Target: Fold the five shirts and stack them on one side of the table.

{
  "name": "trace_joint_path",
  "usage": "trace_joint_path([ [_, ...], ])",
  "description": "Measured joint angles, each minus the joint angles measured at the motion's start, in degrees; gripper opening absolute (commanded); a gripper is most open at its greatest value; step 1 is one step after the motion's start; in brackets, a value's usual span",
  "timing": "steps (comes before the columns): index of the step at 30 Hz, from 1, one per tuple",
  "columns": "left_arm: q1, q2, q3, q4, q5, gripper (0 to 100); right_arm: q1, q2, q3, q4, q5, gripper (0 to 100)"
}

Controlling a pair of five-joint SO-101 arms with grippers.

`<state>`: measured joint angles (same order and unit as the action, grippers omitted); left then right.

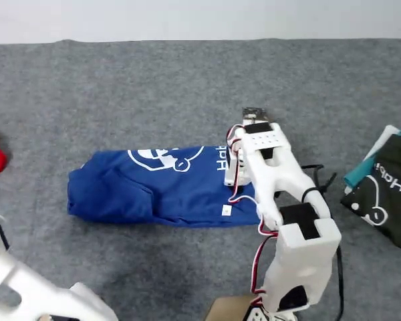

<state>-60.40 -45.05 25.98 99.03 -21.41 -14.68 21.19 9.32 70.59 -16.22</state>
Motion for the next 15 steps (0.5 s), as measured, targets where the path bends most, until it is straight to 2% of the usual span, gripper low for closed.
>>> trace_joint_path([
  [15, 0.0, 0.0, 0.0, 0.0, 0.0, 1, -0.6, 0.0, 0.0, -0.1, 0.0, 32.7],
])
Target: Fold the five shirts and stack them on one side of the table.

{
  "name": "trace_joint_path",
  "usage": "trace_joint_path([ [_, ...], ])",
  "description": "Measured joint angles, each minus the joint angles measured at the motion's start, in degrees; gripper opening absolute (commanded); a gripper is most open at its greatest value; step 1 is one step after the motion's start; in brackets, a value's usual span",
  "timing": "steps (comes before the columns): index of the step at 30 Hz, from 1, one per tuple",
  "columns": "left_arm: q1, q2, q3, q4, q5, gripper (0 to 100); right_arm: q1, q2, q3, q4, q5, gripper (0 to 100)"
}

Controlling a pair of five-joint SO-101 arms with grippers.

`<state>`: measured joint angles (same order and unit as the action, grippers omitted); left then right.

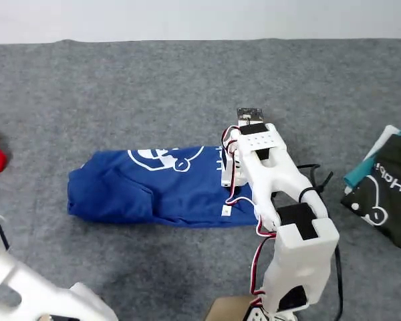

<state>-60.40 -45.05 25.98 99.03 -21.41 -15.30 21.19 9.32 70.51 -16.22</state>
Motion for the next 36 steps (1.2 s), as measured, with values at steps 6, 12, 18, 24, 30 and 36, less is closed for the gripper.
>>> trace_joint_path([
  [6, 0.0, 0.0, 0.0, 0.0, 0.0, 1, 0.0, 0.0, 0.0, 0.0, 0.0, 26.2],
  [12, 0.0, 0.0, 0.0, 0.0, 0.0, 1, 0.0, 0.0, 0.0, -0.4, 0.0, 5.3],
  [18, 0.0, 0.0, 0.0, 0.0, 0.0, 1, 0.1, 1.2, -0.1, -1.1, 0.1, 1.0],
  [24, 0.0, -0.1, 0.0, 0.0, 0.0, 1, 1.1, 1.8, -1.1, -1.1, 1.0, 1.0],
  [30, 0.0, -0.6, 0.0, 0.0, -1.2, 1, 8.0, 1.0, -1.1, -1.2, 7.5, 0.9],
  [36, 0.0, -0.6, 0.0, 0.0, -1.3, 1, 19.6, 1.0, -1.8, -1.6, 14.9, 0.9],
])
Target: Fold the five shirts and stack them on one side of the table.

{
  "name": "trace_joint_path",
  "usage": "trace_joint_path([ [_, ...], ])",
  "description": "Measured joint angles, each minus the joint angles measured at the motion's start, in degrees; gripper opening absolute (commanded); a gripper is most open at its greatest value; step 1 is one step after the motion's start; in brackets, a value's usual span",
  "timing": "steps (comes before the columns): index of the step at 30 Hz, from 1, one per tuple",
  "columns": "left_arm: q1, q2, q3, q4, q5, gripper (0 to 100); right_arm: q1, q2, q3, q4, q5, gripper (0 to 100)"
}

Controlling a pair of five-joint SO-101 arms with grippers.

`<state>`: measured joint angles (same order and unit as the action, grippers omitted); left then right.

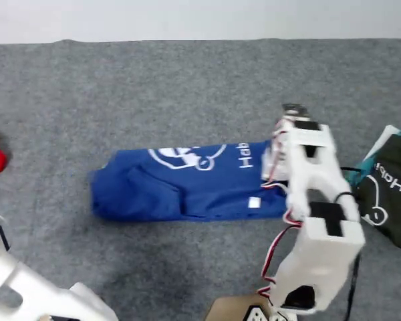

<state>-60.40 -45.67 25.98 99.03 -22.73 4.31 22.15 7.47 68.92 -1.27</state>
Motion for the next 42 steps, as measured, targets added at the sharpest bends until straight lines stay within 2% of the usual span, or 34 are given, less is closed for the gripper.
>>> trace_joint_path([
  [8, 0.0, 0.0, 0.0, 0.0, 0.0, 1, 12.3, 0.0, -5.0, 0.5, 7.1, 0.9],
  [14, 0.0, 0.0, 0.0, 0.0, 0.0, 1, 12.5, 0.0, -8.3, 10.0, 12.2, 0.9],
  [23, 0.0, 0.0, 2.2, 0.0, 0.0, 1, -1.3, -6.3, -8.5, 17.4, 13.2, 0.9],
  [33, 0.0, 0.0, 3.3, 0.1, 0.0, 1, -21.0, -8.0, -11.9, 17.0, 10.3, 0.9],
  [42, 0.0, 0.0, 3.3, 0.1, 0.0, 0, -34.1, -2.6, -20.0, 13.0, 9.1, 0.9],
])
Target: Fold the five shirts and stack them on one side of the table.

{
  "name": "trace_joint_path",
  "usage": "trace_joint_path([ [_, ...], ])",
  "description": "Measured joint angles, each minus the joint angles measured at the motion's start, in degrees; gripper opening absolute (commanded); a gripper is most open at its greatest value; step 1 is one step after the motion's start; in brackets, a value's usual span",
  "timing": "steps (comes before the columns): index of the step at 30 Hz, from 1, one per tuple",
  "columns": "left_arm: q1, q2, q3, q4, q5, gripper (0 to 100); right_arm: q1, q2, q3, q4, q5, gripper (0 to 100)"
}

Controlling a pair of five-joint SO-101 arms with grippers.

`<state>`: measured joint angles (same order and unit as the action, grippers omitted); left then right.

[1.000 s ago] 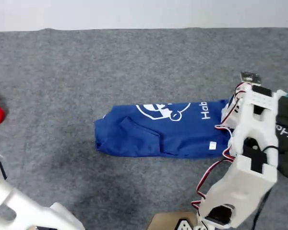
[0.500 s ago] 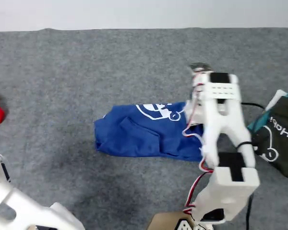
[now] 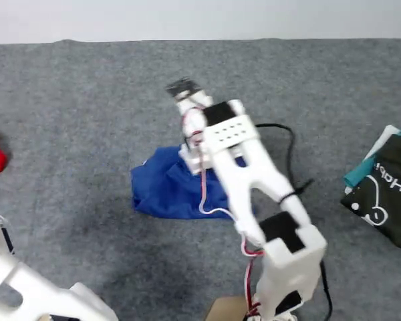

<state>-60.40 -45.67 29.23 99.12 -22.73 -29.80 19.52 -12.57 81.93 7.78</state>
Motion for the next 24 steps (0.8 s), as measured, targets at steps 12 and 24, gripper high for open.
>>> trace_joint_path([
  [12, 0.0, 0.0, 0.0, 0.0, 0.0, 0, -9.3, 17.8, -15.8, 0.0, -0.2, 0.9],
  [24, 0.0, 0.0, 0.0, 0.0, 0.0, 0, -14.4, 20.7, -22.9, 3.3, -0.2, 0.9],
])
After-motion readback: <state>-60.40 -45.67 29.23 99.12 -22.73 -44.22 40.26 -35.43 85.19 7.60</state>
